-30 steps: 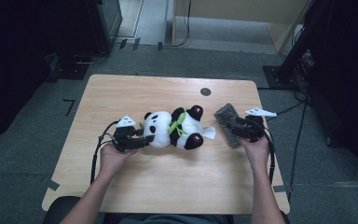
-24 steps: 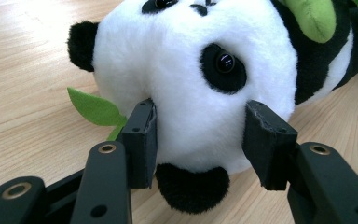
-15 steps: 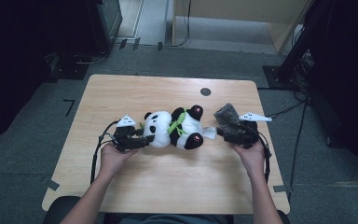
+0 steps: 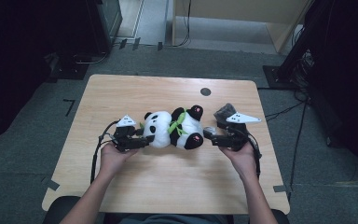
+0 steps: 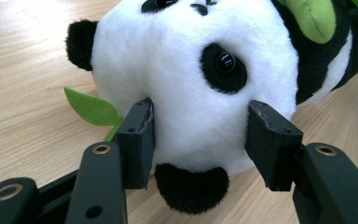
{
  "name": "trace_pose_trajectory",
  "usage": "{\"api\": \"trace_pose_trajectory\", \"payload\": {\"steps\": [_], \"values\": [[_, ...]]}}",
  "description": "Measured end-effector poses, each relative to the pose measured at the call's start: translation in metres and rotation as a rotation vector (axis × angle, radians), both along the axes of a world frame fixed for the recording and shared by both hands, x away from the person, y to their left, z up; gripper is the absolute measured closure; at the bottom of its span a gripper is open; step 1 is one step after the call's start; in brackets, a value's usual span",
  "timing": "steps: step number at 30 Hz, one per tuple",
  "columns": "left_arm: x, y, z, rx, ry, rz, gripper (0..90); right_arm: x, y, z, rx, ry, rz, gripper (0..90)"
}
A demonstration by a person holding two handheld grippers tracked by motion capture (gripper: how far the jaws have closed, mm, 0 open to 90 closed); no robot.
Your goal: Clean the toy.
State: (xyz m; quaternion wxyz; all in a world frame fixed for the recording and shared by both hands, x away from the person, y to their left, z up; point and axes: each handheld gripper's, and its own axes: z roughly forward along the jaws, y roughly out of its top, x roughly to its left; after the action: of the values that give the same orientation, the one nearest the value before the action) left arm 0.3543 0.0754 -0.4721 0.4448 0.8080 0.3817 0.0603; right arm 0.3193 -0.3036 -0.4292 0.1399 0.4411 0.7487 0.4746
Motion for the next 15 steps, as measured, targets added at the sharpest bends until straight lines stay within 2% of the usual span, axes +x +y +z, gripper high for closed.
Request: {"api": "trace_pose_trajectory", "payload": {"steps": [7, 10, 15], "values": [[0.000, 0.000, 0.000, 0.002, -0.001, 0.001, 45.5, -0.006, 0.024, 0.002, 0.004, -0.016, 0.086, 23.6], [0.000, 0.000, 0.000, 0.002, 0.000, 0.002, 45.0, -0.005, 0.033, -0.003, 0.004, -0.004, 0.111, 22.0], [0.000, 0.000, 0.000, -0.005, 0.003, 0.005, 44.3, -0.001, 0.044, -0.018, -0.034, 0.012, 0.143, 19.4]]}}
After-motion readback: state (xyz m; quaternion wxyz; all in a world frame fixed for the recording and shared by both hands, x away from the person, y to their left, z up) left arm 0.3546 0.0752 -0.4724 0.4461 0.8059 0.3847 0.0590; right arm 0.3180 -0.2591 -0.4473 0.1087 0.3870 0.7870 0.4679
